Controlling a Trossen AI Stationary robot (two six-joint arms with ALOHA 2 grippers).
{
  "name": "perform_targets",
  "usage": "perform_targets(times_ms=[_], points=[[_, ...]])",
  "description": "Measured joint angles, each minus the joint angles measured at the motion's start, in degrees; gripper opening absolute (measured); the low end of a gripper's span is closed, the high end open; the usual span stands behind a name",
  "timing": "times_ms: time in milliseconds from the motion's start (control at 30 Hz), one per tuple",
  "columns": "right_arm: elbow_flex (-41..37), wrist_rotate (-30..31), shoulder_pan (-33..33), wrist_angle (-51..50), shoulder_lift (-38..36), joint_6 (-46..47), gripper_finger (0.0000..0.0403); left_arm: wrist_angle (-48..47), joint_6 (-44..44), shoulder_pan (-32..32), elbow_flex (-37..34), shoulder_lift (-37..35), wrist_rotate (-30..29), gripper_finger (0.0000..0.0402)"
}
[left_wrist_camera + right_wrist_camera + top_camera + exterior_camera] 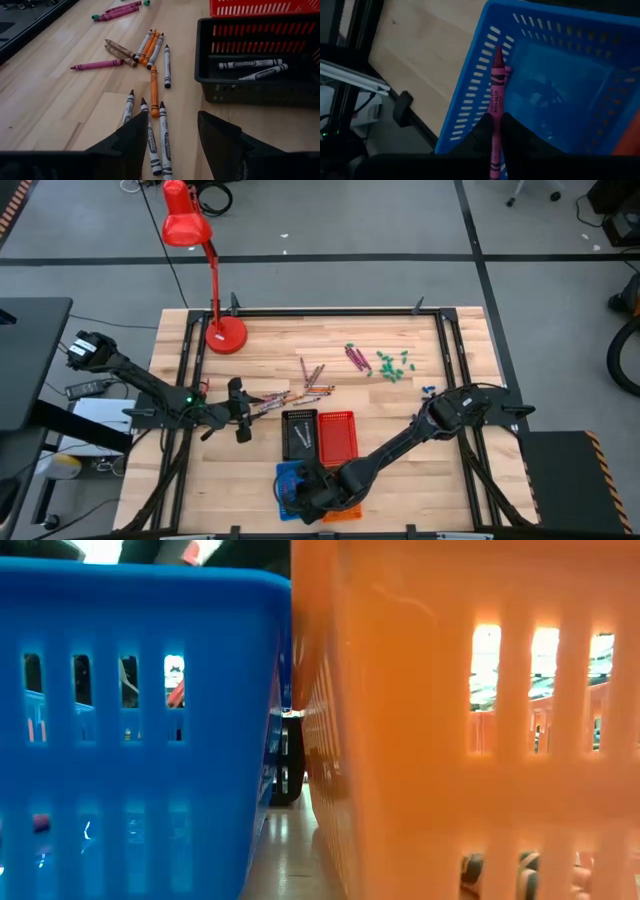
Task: Sort crayons
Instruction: Put the red crayon into the blue basket
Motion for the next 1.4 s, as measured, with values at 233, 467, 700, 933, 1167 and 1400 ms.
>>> perform_targets(times_ms=[233, 467, 700, 933, 1167, 1400], points=[[-0.19, -2.26, 0.11, -1.95, -0.28, -0.33, 0.0065, -0.02, -0.20, 0.00, 0.00, 0.00, 0.00, 0.0185], [-0.48, -5.11, -0.95, -4.46, -1.42, -3.70, 0.0114, -0.16, -0.22, 0.00, 0.00, 0.00, 0.00, 0.0185], [-0.48, 1.80, -3.30, -17.44, -7.41, -10.89, 0.0117, -0.34, -0.55, 0.00, 0.00, 0.00, 0.01, 0.0185], [-0.48, 1.33, -9.74, -28.50, -9.76, -20.63, 0.0112, -0.35, -0.70, 0.00, 0.00, 0.00, 0.02, 0.0185], [-0.48, -1.50, -17.60, -36.68, -9.73, -31.69, 0.0109, -0.35, -0.45, 0.02, -0.02, 0.00, 0.00, 0.0185], [-1.68, -2.84, -25.29, -39.72, -9.69, -41.59, 0.0090, -0.72, 0.50, 0.07, -0.02, 0.00, 0.00, 0.0185]])
